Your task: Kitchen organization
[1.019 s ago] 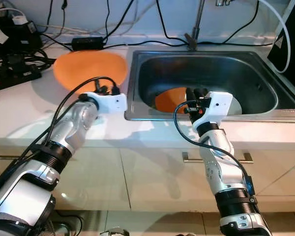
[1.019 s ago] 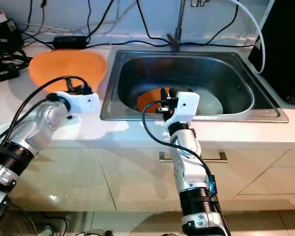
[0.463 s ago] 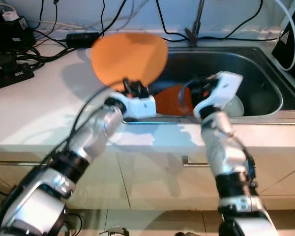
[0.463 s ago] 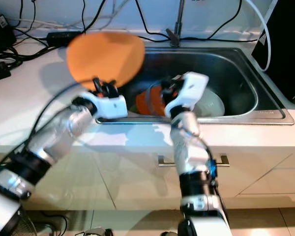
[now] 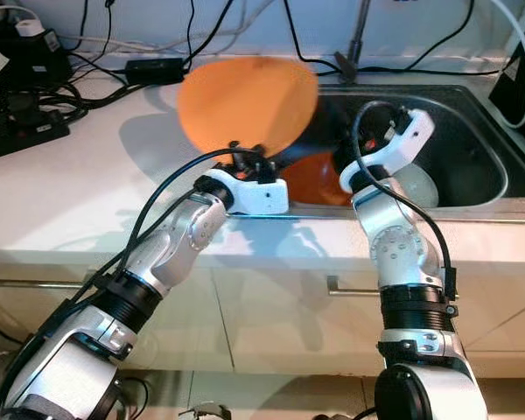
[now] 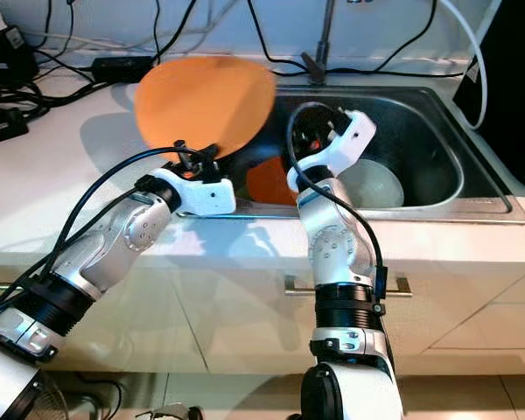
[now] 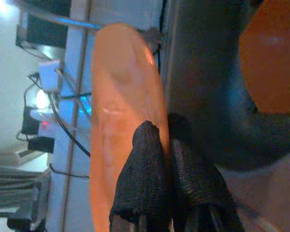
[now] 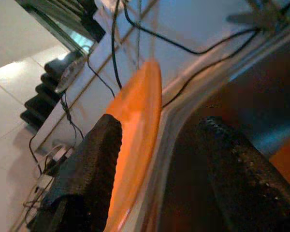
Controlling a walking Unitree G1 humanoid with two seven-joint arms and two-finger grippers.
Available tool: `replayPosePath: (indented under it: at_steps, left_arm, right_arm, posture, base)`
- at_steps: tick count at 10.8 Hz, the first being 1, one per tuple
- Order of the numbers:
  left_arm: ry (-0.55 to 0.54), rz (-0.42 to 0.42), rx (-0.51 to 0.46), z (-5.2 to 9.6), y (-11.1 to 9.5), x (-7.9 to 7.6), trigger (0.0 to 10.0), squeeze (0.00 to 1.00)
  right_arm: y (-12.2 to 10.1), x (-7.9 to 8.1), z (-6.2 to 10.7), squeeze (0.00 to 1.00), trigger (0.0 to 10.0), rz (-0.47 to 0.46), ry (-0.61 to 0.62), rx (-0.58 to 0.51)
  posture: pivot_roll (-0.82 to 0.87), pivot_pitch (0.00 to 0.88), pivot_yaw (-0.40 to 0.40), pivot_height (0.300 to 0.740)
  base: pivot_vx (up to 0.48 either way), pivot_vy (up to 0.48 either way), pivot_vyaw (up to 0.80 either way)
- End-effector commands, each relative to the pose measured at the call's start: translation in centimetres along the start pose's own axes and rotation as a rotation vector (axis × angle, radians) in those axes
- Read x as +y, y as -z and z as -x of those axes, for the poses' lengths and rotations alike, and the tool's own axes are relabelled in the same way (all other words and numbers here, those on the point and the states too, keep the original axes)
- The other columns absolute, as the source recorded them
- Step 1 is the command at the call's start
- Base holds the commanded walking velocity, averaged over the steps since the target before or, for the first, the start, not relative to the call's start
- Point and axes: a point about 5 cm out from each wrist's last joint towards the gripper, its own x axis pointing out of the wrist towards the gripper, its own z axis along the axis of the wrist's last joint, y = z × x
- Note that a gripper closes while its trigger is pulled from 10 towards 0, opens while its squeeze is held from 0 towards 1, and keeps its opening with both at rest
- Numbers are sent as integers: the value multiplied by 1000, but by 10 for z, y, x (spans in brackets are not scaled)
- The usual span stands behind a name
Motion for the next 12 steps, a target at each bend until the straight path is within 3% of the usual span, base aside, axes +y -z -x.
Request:
replayPosePath:
  at_steps: [1, 4, 7, 8, 12]
  left_arm:
    - [-57, -17, -55, 1, -9, 11, 10000, 0]
    - [-65, -18, -130, 4, -18, 12, 10000, 0]
    - [-46, -17, -143, 6, -19, 9, 10000, 0]
    - [-45, -15, -145, 6, -19, 9, 10000, 0]
    - [-52, -15, -146, 5, -19, 10, 10000, 0]
  right_arm:
    - [1, 7, -5, 0, 10000, -38, -16, 21]
    - [5, 8, -7, 0, 10000, -77, -20, 58]
    - [9, 7, -7, 0, 10000, -105, -14, 71]
    - [9, 8, -8, 0, 0, -112, -16, 68]
    - [8, 7, -9, 0, 0, -140, -17, 64]
  posture:
    - [65, 0, 6, 740]
    - [75, 0, 5, 740]
    - [81, 0, 3, 740]
    - [81, 0, 3, 740]
    - [82, 0, 4, 740]
  base:
    - [0, 0, 0]
    - [0, 0, 0]
    - [0, 0, 0]
    - [0, 0, 0]
    - [0, 0, 0]
